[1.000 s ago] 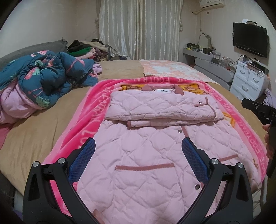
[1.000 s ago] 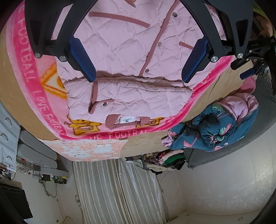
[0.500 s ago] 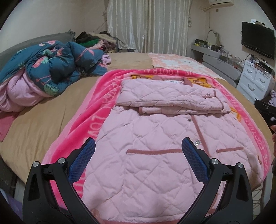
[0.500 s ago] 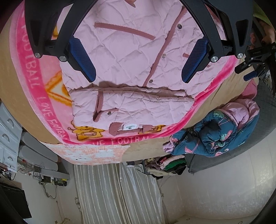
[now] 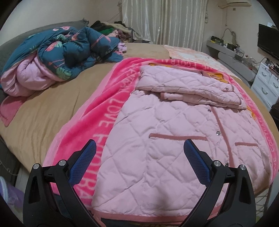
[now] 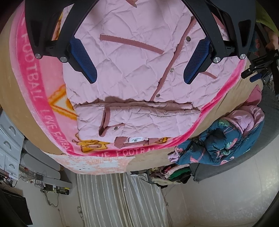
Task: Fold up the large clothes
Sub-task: 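Move both tools toward the jacket hem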
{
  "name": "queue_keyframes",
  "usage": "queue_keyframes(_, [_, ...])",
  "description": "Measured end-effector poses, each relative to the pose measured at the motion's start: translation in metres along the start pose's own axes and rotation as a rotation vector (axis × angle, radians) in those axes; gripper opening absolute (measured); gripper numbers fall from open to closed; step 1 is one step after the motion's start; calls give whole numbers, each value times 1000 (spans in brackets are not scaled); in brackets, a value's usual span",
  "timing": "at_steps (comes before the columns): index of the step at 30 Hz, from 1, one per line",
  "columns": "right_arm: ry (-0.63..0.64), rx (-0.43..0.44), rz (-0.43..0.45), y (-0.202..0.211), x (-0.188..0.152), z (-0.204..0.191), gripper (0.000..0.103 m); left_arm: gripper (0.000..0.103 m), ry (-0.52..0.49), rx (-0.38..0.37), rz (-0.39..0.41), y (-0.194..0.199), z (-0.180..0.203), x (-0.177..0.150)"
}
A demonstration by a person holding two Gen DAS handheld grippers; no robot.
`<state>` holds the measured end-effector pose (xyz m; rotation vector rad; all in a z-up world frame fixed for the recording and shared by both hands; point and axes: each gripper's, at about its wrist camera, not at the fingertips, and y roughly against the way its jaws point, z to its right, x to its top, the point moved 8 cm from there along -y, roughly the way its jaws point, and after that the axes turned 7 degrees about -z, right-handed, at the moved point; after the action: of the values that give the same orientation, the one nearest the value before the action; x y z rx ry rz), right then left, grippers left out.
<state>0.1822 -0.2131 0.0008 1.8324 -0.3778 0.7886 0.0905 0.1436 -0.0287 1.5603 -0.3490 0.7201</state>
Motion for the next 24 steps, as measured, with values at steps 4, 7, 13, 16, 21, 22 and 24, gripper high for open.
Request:
queue_keyframes(4, [1, -5, -14, -2, -10, 3, 99, 94, 17, 21, -21, -5, -10, -7])
queue_keyframes(7, [-1, -10, -28, -4, -18, 8, 99, 94, 21, 40, -37, -10, -17, -13])
queue_keyframes(13, [-16, -44, -74, -9, -39, 24, 99, 94, 25, 62, -84, -23, -28, -26])
queue_keyframes(16, [-21, -62, -88, -9, -48, 33, 99, 94, 22, 75, -110, -31, -34, -30])
queue_keyframes(21, [-37, -88, -91, -3, -58, 48, 99, 94, 28, 53, -169, -47, -41, -33])
queue_keyframes(22, [-41, -91, -92, -2, -59, 50, 99, 94, 34, 42, -183, -49, -42, -35])
queue_keyframes(24, [-52, -97, -93, 0, -61, 56, 99, 94, 49, 19, -209, -54, -45, -38])
